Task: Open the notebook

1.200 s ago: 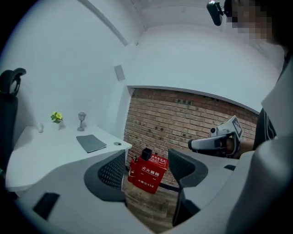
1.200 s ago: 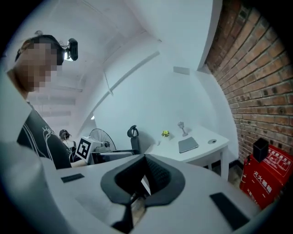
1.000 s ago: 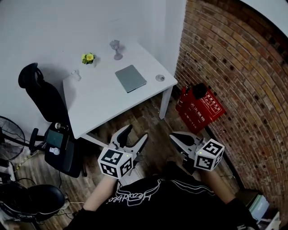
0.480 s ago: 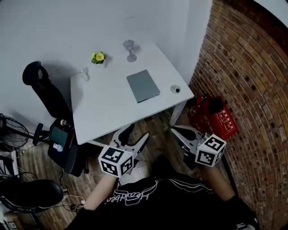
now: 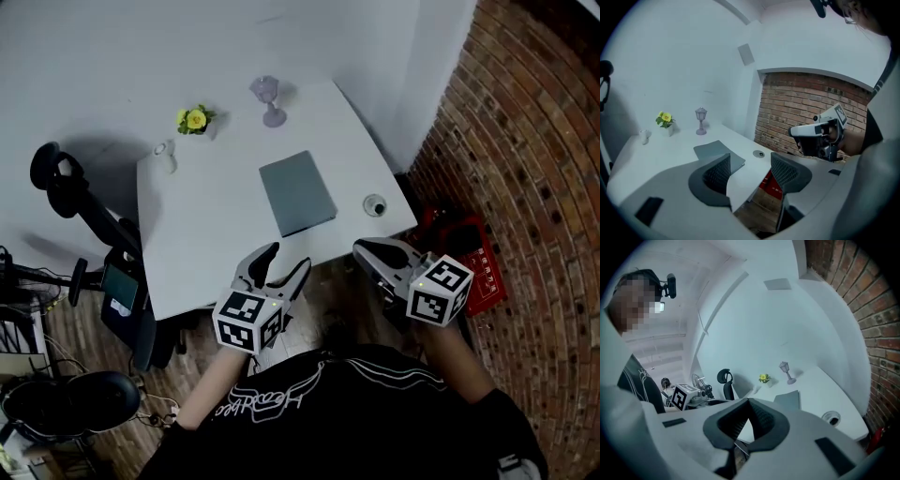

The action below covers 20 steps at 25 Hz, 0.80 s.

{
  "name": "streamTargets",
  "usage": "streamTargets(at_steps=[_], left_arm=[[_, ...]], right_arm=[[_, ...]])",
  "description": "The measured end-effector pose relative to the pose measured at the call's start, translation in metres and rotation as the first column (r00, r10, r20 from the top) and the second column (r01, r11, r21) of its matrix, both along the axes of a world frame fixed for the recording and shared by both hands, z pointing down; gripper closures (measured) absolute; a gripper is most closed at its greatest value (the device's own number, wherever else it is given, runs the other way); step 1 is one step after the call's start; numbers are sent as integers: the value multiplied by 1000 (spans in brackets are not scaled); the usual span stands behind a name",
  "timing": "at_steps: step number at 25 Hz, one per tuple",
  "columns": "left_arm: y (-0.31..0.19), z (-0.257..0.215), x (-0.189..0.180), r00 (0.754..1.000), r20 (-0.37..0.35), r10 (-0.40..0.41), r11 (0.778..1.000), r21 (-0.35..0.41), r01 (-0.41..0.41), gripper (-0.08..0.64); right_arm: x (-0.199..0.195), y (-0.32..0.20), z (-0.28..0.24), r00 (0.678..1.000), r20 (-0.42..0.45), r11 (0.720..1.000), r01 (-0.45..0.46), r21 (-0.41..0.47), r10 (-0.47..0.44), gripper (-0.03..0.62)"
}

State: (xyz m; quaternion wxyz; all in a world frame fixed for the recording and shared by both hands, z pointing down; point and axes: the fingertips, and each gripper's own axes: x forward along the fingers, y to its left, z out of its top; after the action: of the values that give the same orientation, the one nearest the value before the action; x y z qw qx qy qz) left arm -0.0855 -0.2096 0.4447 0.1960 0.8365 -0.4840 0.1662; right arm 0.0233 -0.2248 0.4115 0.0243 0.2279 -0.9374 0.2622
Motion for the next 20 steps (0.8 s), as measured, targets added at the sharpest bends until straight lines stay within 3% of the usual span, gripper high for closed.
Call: streamTargets(at_steps=[11,20], left_arm=[[-74,62,7,992,124,-7,997,-76,17,281],[-98,105,12,954,292,59,991,-131,-21,281]], right_arm=[[7,-61,13,997,-43,998,58,22,-57,589],[11,-72,29,997,-43,998,61,-17,-62,589]])
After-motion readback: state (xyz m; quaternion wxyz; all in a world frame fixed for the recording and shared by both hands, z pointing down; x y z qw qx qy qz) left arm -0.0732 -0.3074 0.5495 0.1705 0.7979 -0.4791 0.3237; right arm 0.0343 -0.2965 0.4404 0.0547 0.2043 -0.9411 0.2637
